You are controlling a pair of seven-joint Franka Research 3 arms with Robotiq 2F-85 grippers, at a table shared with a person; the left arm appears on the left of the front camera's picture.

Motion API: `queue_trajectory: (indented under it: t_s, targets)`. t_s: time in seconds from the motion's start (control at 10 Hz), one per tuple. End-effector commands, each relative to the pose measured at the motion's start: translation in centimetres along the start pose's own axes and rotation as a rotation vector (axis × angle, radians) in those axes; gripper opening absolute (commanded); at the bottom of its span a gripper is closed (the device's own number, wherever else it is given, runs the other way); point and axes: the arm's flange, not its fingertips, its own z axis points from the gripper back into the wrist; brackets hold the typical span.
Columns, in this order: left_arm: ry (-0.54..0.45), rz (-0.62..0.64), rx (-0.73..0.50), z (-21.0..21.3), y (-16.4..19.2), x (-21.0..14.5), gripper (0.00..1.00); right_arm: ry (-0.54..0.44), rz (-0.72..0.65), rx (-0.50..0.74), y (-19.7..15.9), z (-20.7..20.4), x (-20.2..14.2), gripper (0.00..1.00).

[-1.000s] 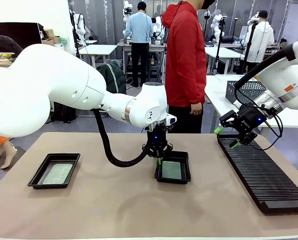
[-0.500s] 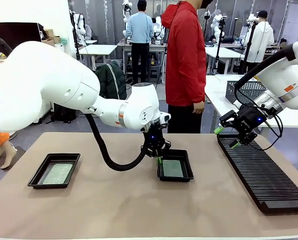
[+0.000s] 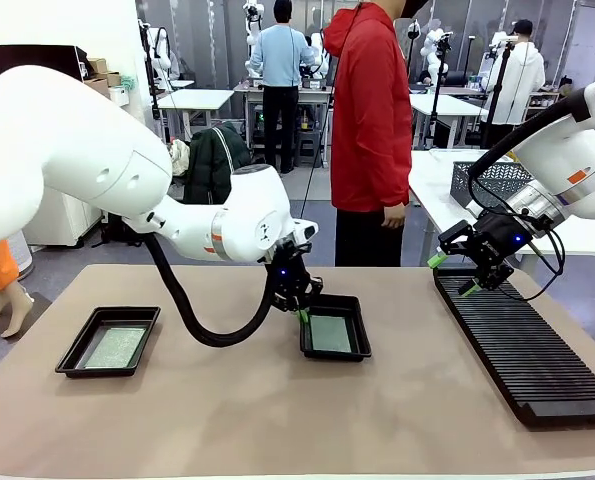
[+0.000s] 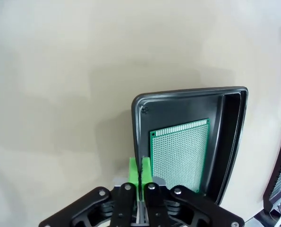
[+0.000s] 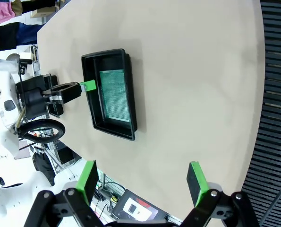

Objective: Inspect and transfer BCBs to ESD trays.
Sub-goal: Pick up the ESD tray and place it on the left side of the table.

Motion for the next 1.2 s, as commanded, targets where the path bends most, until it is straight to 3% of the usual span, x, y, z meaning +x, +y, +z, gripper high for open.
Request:
queue_trajectory:
  t_s: [0.0,0.4,1.1]
  targets:
    - [0.003,-0.014,-0.071,1.3,2.7,-0.9,0.0,0.002,-0.009,-0.009,0.1,0.1,-0.3,1.0]
    - [0.013,-0.028,-0.128,4.0,7.6,-1.4,0.0,0.002,-0.009,-0.009,0.1,0.1,-0.3,1.0]
    - [0.009,-0.06,-0.139,7.0,16.7,-6.5,0.0,0.002,-0.009,-0.009,0.1,0.1,-0.3,1.0]
